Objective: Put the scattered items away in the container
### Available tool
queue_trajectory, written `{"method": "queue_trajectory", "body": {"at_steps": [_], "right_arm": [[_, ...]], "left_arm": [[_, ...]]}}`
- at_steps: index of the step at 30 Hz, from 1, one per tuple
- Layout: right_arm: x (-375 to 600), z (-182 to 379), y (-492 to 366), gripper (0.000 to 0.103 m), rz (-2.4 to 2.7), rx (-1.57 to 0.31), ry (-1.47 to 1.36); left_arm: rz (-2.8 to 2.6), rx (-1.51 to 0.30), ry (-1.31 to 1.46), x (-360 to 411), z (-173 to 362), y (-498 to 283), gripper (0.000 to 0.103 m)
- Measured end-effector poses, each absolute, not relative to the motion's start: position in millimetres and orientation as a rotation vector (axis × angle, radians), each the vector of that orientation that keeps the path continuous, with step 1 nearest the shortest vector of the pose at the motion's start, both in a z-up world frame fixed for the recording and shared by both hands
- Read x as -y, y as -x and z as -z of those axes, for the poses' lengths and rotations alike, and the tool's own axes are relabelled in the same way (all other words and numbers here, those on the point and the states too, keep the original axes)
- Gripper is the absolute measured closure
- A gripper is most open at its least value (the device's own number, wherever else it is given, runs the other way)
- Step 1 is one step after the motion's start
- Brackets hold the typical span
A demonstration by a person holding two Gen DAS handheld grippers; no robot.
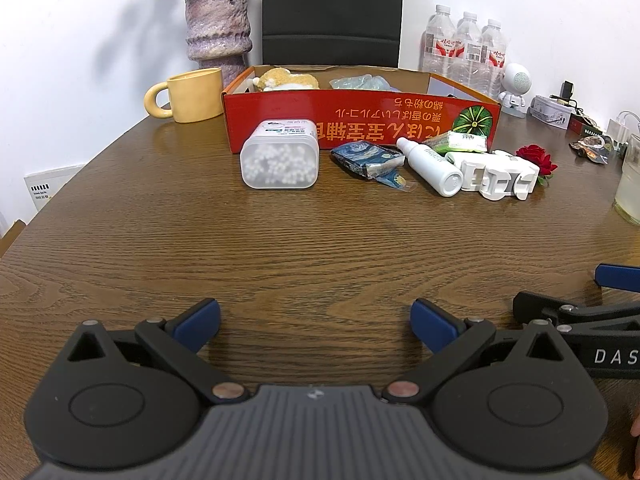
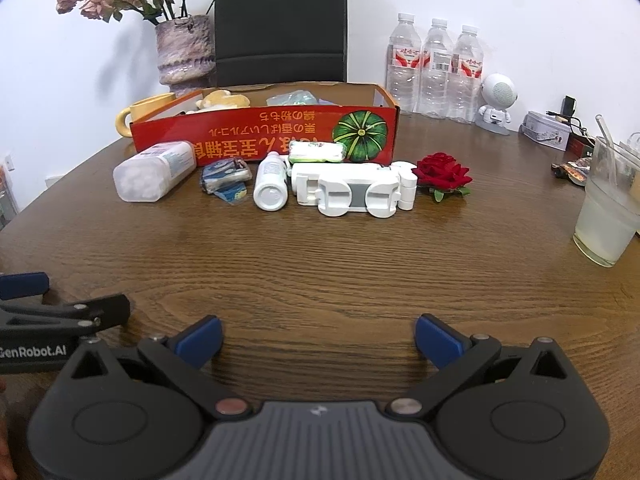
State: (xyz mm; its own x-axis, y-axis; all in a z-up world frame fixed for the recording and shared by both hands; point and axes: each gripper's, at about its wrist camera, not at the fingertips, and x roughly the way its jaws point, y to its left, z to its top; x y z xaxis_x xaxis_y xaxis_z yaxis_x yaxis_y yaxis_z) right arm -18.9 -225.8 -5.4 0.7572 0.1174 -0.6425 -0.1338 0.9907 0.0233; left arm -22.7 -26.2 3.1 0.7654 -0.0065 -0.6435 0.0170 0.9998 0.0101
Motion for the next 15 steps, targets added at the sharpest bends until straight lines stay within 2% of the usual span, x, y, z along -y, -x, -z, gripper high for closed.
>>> {"method": "queue_trajectory", "body": {"at_steps": [15], "right_arm": [[227.1,5.4,18.6,0.000,-0.133,-0.698,0.023]], "left_arm": [[0.013,-0.699,-0.015,26.1,-2.9,22.5,0.000]]}}
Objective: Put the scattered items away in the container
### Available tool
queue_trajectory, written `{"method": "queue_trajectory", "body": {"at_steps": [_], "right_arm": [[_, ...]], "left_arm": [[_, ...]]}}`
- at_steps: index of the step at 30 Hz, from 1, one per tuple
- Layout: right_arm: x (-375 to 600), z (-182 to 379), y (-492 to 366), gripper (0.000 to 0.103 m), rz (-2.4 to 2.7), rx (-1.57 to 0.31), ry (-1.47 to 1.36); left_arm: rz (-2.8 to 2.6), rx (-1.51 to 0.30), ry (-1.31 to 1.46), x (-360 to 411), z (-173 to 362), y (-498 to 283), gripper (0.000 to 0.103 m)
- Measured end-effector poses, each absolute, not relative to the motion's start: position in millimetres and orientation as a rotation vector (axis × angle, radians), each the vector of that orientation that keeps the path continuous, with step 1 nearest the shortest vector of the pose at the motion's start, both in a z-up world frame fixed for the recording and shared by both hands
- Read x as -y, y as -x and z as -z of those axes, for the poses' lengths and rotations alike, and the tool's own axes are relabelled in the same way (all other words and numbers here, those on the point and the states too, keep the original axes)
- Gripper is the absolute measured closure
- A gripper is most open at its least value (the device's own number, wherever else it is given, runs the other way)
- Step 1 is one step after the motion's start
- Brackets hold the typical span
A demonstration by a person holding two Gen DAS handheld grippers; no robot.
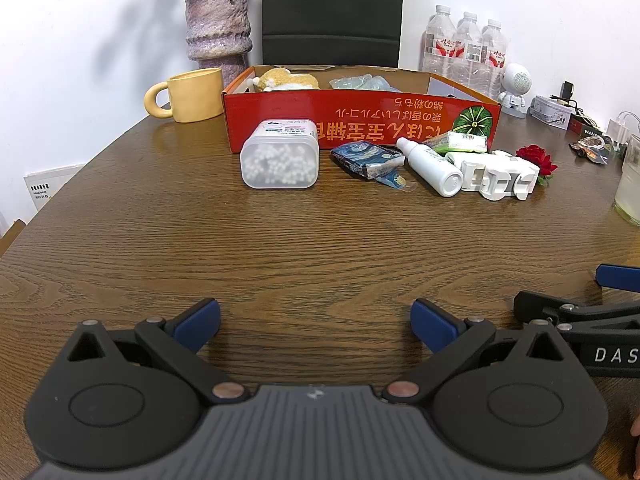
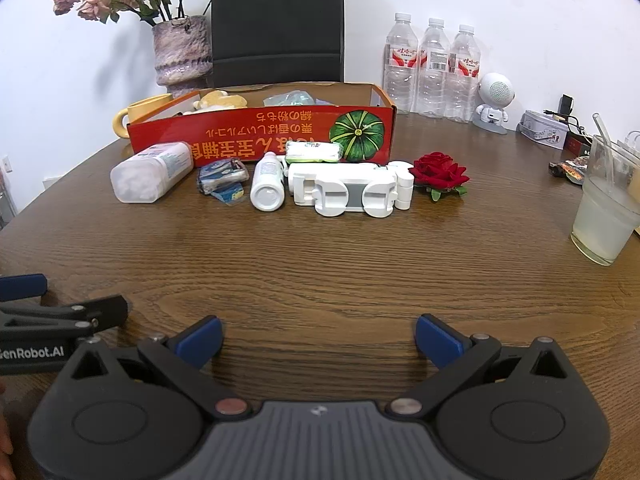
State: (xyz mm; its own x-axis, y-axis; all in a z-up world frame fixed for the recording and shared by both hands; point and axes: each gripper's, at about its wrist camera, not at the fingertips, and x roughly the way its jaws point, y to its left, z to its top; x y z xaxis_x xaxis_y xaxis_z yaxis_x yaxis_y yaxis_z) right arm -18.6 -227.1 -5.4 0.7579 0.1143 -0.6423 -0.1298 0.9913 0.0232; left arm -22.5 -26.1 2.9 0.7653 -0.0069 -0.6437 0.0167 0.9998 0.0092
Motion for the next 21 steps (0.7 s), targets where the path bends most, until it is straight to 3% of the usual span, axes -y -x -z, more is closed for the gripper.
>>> {"method": "queue_trajectory", "body": {"at_steps": [19,20,21], "right_arm": [[224,4,17,0.000,-0.150,-0.700,0.032],[223,1,15,0.006,-0.164,-0.704,0.031],[223,-4,12,0.019,-0.186,-0.711,0.030]], "left_arm": [[0.045,-0.708,0.001,23,-7,20,0.000],[0.076,-0.719,0.013,19,-12,16,0.000],[0.118,-0.704,0.072,12,-23,11,0.000]]}}
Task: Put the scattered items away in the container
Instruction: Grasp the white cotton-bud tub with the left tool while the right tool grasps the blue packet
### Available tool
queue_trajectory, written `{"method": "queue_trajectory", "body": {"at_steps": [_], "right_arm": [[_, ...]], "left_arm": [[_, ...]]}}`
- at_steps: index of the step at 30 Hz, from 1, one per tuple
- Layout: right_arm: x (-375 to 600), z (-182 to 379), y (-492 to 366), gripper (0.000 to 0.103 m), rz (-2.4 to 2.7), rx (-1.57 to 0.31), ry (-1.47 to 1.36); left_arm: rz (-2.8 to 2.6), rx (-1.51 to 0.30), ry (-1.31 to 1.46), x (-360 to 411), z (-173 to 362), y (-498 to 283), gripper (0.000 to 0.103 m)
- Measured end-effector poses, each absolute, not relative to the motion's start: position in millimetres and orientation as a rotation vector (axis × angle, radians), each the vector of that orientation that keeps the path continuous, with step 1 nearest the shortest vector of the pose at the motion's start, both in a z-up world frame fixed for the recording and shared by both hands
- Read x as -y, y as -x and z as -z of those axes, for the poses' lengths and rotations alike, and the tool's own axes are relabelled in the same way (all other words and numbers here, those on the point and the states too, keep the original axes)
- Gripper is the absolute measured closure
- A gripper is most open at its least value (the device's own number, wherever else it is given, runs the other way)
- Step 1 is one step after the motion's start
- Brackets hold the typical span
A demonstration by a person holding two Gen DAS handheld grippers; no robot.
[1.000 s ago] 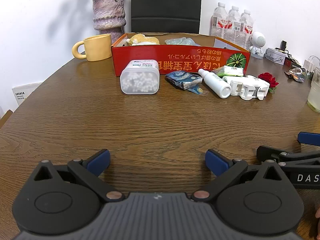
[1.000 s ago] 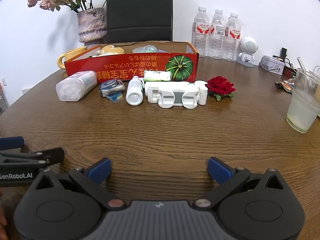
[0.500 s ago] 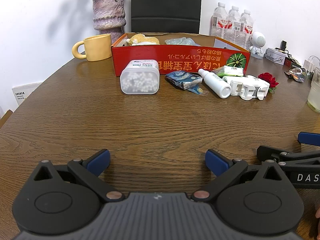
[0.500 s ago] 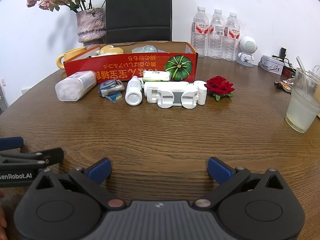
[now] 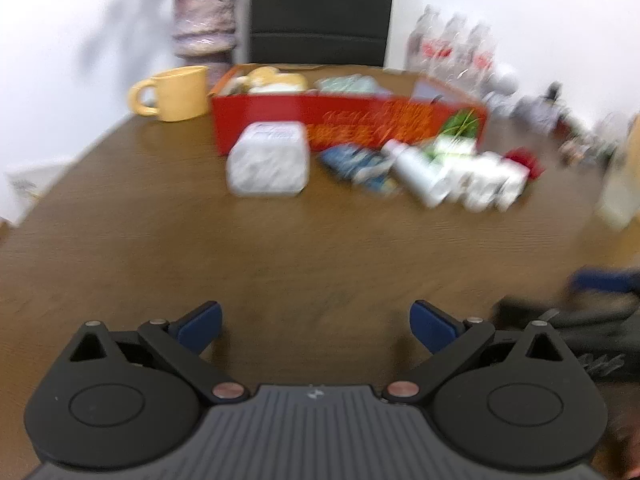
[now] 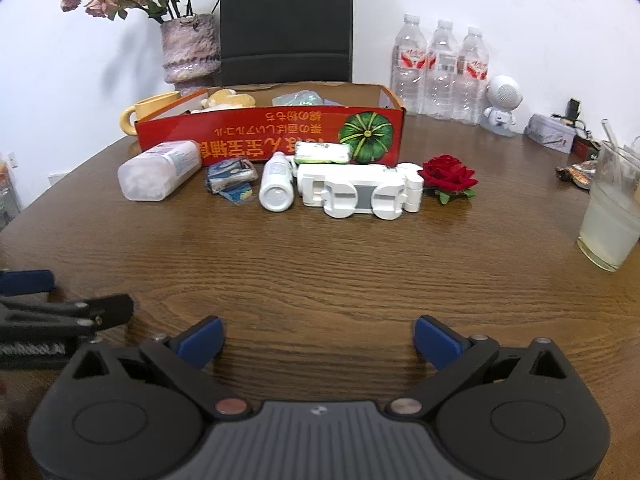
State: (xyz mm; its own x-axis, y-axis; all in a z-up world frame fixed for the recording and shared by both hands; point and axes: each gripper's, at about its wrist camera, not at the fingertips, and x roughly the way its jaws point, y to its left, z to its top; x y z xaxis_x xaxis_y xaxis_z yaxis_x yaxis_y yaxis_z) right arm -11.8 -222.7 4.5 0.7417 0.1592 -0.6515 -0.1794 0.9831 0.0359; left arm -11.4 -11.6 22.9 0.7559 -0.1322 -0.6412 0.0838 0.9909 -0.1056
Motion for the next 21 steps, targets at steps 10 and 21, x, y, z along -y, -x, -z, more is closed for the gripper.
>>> {"method": "queue_trajectory", "body": {"at_steps": [10,21], "right_arm": [[198,-45,-89,0.044,-0.331,-0.613,0.015],[138,-19,-174,0.068,-0.454,-0.712,0.124]], "left_arm": [[0.050,-0.683,0.032,-6,-39,-128,0.003],[0.028,-0.704,-0.034,-17,-13,-148,0.036]]}}
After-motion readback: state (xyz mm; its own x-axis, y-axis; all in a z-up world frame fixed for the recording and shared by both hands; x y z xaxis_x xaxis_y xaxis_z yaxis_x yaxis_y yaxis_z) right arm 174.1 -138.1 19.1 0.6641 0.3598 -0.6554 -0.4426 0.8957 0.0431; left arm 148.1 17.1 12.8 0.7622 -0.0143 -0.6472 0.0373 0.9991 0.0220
